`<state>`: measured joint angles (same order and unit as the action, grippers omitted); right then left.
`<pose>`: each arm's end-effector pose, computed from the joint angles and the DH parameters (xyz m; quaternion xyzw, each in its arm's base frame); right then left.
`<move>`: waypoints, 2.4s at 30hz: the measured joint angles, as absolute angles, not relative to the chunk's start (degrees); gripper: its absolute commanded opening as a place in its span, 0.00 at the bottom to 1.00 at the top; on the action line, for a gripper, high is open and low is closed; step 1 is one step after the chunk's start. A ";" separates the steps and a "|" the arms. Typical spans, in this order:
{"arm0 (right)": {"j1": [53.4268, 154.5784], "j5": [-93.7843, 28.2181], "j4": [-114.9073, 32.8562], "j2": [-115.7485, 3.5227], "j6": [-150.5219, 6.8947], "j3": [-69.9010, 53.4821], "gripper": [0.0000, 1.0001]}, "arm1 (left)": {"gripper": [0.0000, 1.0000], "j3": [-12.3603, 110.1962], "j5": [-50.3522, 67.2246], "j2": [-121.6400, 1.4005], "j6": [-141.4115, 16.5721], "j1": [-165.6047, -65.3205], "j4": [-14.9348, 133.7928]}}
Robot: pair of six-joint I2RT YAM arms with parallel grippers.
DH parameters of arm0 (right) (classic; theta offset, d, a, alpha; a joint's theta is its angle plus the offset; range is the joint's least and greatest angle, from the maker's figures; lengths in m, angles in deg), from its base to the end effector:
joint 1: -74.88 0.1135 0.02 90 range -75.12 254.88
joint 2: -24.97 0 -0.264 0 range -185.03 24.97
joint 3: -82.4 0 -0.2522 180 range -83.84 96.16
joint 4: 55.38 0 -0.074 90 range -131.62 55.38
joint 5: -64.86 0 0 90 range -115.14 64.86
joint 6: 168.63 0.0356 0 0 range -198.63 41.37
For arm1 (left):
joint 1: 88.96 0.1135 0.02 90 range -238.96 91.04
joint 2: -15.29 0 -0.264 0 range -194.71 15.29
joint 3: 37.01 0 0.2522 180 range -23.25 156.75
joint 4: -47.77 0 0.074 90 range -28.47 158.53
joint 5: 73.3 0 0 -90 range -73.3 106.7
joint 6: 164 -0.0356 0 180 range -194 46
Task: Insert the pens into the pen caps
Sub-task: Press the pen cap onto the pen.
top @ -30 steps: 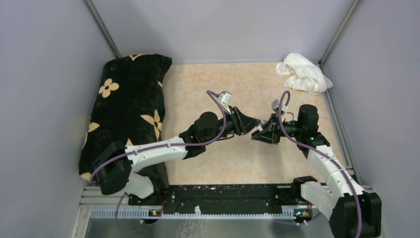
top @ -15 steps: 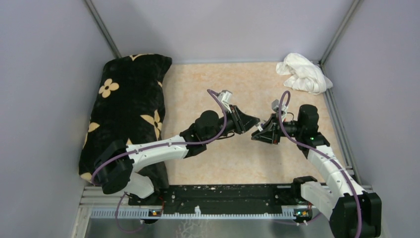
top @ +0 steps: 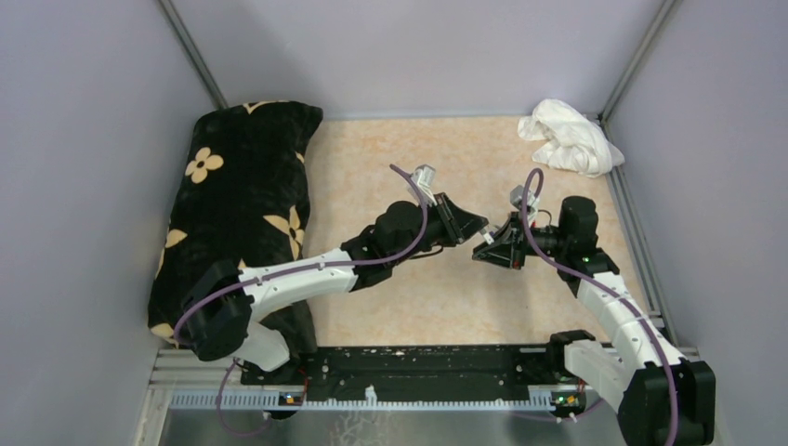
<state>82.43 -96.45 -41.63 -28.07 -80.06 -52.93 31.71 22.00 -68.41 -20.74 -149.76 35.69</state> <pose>0.1838 0.0584 0.2556 -0.3772 0.6466 0.5071 0.4272 0.1707 -0.2987 0.3052 0.0158 0.7245 -0.5592 0.4027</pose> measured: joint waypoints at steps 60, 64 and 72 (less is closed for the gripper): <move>81.29 -77.57 -16.45 -26.47 -87.64 -52.88 0.00 | 0.00 46.79 26.59 -82.97 -13.49 -154.59 55.86; 81.14 -74.86 -12.65 -26.47 -89.68 -52.88 0.00 | 0.00 48.19 27.18 -84.74 -15.02 -155.44 58.11; 81.14 -72.28 -10.44 -26.41 -92.21 -52.88 0.00 | 0.00 51.66 30.46 -86.75 -17.27 -157.12 63.05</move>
